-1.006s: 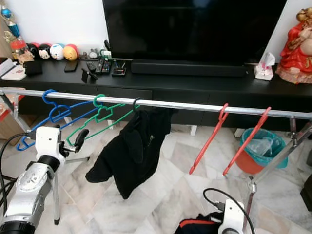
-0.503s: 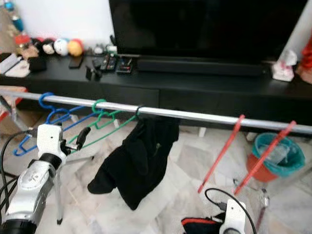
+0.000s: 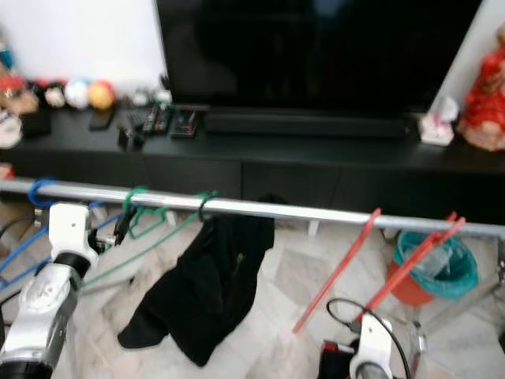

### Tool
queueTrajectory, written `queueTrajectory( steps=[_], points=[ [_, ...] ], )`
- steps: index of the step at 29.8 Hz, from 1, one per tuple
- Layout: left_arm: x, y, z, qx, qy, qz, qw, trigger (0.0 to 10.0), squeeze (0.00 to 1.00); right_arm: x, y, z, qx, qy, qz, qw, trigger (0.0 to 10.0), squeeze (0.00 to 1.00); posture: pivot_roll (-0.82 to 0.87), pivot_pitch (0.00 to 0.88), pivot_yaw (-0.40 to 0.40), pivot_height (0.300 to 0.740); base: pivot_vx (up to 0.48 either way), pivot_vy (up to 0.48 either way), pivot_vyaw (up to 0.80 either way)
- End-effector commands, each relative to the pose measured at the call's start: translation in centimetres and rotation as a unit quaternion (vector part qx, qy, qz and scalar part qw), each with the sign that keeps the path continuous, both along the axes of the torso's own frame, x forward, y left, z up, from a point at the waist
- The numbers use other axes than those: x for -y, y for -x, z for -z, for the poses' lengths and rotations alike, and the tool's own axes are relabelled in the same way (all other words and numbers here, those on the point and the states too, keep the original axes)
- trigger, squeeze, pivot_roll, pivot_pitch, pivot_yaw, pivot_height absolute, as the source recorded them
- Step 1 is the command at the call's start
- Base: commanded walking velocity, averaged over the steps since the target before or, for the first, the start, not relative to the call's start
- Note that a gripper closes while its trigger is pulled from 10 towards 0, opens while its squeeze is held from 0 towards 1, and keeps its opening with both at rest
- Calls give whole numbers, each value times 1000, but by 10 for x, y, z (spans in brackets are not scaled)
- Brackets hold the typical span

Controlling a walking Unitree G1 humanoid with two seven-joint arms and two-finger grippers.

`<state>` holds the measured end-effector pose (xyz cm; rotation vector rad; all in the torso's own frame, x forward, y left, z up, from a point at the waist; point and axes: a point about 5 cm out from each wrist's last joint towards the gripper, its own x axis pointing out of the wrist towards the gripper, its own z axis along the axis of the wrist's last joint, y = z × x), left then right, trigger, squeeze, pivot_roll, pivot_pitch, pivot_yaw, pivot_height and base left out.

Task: Hang hanger

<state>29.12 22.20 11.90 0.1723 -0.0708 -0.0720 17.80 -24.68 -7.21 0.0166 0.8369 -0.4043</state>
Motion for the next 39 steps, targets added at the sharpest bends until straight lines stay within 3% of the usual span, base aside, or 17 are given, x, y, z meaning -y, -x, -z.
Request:
queueTrajectory(
  steps=[1,7,12,19,23,33,35,39],
  points=[
    [7,-1,0,-5,7,18,1000,10000,0,5,1,-1,2,6,5,1000,10000,0,-98,0,4,740,0,0,0],
    [2,1,1,-18,-1,22,1000,10000,0,6,1,-2,2,6,6,1000,10000,0,-96,0,1,740,0,0,0],
    [-12,4,10,-77,-28,49,995,10000,0,7,-1,-3,4,7,4,1000,10000,0,-85,0,-7,740,0,0,0],
    [-24,7,19,-123,-39,76,989,10000,0,6,-2,-3,5,6,1,1000,10000,0,-79,0,-11,740,0,0,0],
    [-25,-4,24,-135,-51,79,986,10000,0,6,-3,-3,6,4,-1,1000,10000,0,-77,0,-15,740,0,0,0],
    [-12,-37,16,-119,-27,87,989,10000,0,5,-6,-4,11,2,0,1000,10000,0,-90,0,-17,740,0,0,0],
    [-7,-46,13,-121,-47,97,987,10000,0,4,-6,-4,9,0,-1,1000,10000,0,-90,0,-22,740,0,0,0],
    [-7,-50,11,-122,-49,96,987,10000,0,4,-6,-4,9,0,-2,1000,10000,0,-90,0,-22,740,0,0,0]
  ],
)
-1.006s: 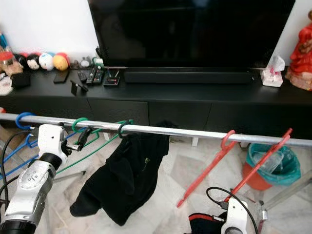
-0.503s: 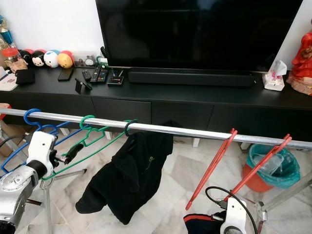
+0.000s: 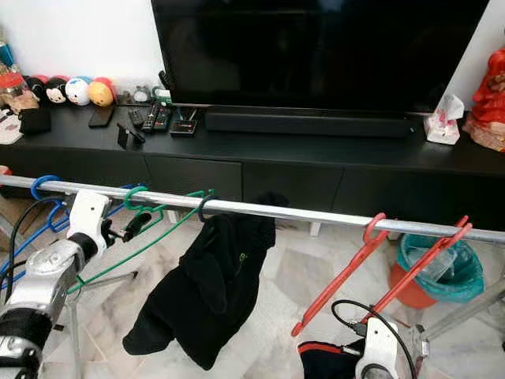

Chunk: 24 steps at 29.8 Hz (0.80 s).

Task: Hang hanger

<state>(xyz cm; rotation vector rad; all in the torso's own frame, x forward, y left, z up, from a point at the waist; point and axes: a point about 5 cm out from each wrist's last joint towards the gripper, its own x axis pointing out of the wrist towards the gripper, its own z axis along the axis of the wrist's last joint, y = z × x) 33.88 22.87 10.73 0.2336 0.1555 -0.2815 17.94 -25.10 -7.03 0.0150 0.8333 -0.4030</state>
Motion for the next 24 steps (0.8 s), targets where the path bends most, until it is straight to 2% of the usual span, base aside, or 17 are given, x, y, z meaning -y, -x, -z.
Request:
queueTrajectory(
  steps=[1,2,3,16,17,18,19,20,21,24],
  points=[
    [0,-5,-1,-10,-17,1,1000,10000,0,0,-5,-2,8,-1,-1,1000,10000,0,-90,0,-22,740,0,0,0],
    [0,-7,4,-32,-37,-1,999,10000,0,0,-5,-3,8,-1,-2,1000,10000,0,-82,0,-24,740,0,0,0],
    [2,-7,6,-36,-40,3,999,10000,0,0,-5,-3,8,-1,-2,1000,10000,0,-82,0,-24,740,0,0,0],
    [11,-11,15,-55,-34,10,998,10000,0,2,-5,-3,9,2,-3,1000,10000,0,-77,0,-31,740,0,0,0],
    [11,-11,15,-54,-34,9,998,6039,0,2,-5,-3,9,2,-3,1000,10000,0,-80,0,-30,740,0,0,0],
    [11,-11,15,-52,-35,8,998,4549,0,2,-5,-3,9,2,-3,1000,10000,0,-80,0,-30,740,0,0,0],
    [11,-12,15,-51,-36,7,998,4549,0,2,-5,-3,9,2,-3,1000,10000,0,-80,0,-30,740,0,0,0],
    [11,-12,15,-50,-37,8,998,1255,0,2,-5,-3,9,2,-3,1000,10000,0,-80,0,-30,740,0,0,0],
    [11,-12,15,-49,-39,10,998,0,0,2,-5,-3,9,2,-3,1000,10000,0,-80,0,-30,740,0,0,0],
    [11,-12,15,-48,-40,9,998,0,0,2,-5,-3,8,2,-4,1000,10000,0,-80,0,-30,740,0,0,0]
  ],
)
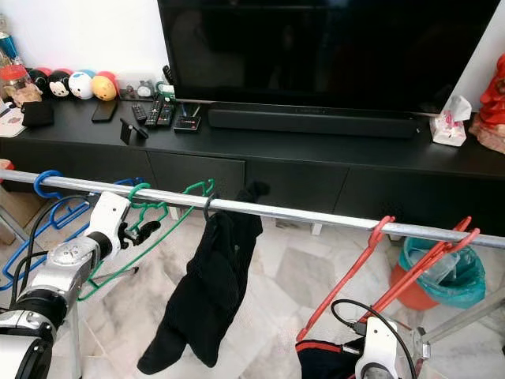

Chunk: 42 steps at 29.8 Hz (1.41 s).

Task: Hang hanger

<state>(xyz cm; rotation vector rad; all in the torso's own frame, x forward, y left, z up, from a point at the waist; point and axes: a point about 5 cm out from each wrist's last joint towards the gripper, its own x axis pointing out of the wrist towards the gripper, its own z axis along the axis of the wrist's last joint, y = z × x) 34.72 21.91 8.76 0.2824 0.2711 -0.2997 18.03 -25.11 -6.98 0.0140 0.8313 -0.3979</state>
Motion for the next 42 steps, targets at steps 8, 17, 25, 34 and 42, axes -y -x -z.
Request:
queueTrajectory(
  steps=[8,17,25,34,42],
  points=[
    [2,-4,-5,8,-3,15,1000,0,0,3,-3,-3,7,2,0,1000,10000,0,-81,0,-30,740,0,0,0],
    [3,-5,-7,7,0,30,1000,0,0,3,-3,-3,6,2,0,1000,10000,0,-82,0,-29,740,0,0,0],
    [6,-5,-12,6,0,67,998,10000,0,3,-3,-2,6,2,-1,1000,10000,0,-79,0,-30,740,0,0,0],
    [1,0,-10,-31,-25,133,990,10000,0,3,-4,-3,6,1,-2,1000,10000,0,-69,0,-31,740,0,0,0],
    [1,1,-10,-38,-32,146,988,10000,0,3,-4,-3,6,2,-3,1000,10000,0,-67,0,-34,740,0,0,0]
  ],
)
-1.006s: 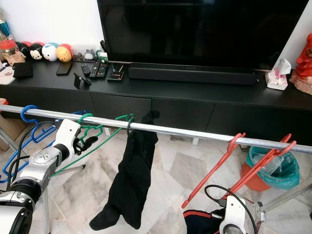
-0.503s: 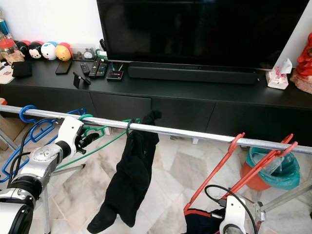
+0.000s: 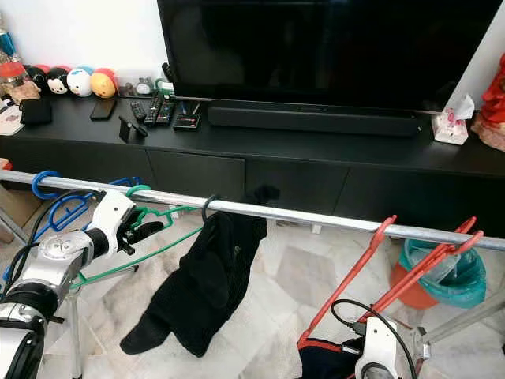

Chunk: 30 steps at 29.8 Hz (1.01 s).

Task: Hang hanger

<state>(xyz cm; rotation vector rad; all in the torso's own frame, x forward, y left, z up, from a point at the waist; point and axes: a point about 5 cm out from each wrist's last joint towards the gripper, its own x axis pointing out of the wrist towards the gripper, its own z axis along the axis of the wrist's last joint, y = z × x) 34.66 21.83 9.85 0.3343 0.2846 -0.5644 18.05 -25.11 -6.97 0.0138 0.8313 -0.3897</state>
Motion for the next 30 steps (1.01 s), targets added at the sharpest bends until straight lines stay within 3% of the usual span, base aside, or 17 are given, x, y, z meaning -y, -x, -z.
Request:
queueTrajectory(
  steps=[1,6,7,8,23,24,30],
  points=[
    [1,0,0,-10,-21,17,1000,10000,0,3,-4,-3,6,3,0,1000,10000,0,-67,0,-34,740,0,0,0],
    [-1,-3,-12,9,-24,25,999,10000,0,3,-4,-3,6,3,0,1000,10000,0,-67,0,-34,740,0,0,0],
    [-1,-4,-13,9,-16,28,999,10000,616,3,-4,-3,6,3,0,1000,10000,0,-59,0,-35,740,0,0,0],
    [0,-3,-15,8,-7,32,999,10000,1000,3,-4,-3,6,3,-1,1000,10000,0,-58,0,-35,740,0,0,0],
    [-3,2,-14,-18,-23,66,997,10000,1000,3,-5,-3,6,2,-2,1000,10000,0,-55,0,-37,740,0,0,0],
    [-4,2,-14,-17,-27,66,997,10000,0,3,-5,-3,6,2,-2,1000,10000,0,-55,0,-37,740,0,0,0],
    [1,-3,-8,-9,-73,16,997,10000,0,3,-5,-3,6,2,-3,1000,10000,0,-54,0,-38,740,0,0,0]
  ],
)
